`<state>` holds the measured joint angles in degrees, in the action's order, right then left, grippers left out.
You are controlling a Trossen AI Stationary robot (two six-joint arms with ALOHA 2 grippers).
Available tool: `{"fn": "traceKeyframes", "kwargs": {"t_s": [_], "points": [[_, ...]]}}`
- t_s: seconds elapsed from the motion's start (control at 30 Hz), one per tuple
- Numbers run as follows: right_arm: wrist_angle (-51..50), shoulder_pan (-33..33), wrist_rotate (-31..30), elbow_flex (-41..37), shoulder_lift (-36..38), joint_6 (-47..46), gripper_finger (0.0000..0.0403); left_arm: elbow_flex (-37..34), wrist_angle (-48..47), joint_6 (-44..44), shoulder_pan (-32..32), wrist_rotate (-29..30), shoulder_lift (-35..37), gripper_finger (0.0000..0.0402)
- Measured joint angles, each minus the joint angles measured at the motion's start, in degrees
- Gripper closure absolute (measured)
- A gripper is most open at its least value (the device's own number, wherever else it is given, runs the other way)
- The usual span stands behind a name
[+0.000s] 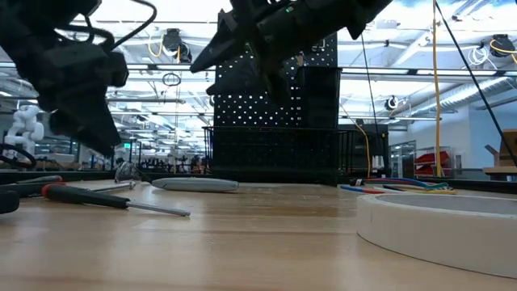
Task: Hang tools onto peg board
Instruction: Put the magnetic telescoping into the black bin on the pegboard
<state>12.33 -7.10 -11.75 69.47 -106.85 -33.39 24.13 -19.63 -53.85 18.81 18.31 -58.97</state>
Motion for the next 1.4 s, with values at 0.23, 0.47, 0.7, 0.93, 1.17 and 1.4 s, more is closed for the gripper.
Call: {"fn": "traceKeyframes", "kwargs": {"t_s": [0.23, 0.47, 0.7, 0.93, 1.17, 1.4], "points": [[-0.67, 2.65, 0.43, 0.13, 0.13, -0.47, 0.0204, -0.04, -1.12, -19.90, -1.89, 1.19, -2.99, 0.0173], [-6.99, 4.89, 6.06, 0.24, 2.79, 1.32, 0.0204, -0.04, -0.86, -26.68, -3.17, 3.04, -7.84, 0.0173], [-19.21, 5.69, 5.75, 0.31, 7.54, 10.90, 0.0204, 0.34, -0.48, -26.73, -3.17, 3.60, -11.33, 0.0173], [-34.57, 5.93, 7.72, 0.22, 7.49, 8.25, 0.0204, 1.39, -0.41, -26.69, -3.18, 3.21, -13.59, 0.0173], [-34.35, 6.46, 7.35, 0.22, 7.49, 8.03, 0.0204, 1.61, -0.55, -26.32, -4.89, 1.68, -15.19, 0.0173], [-34.01, 6.67, 7.32, 0.22, 7.47, 8.56, 0.0204, 1.68, -0.36, -25.83, -6.05, 0.90, -16.60, 0.0173]]}}
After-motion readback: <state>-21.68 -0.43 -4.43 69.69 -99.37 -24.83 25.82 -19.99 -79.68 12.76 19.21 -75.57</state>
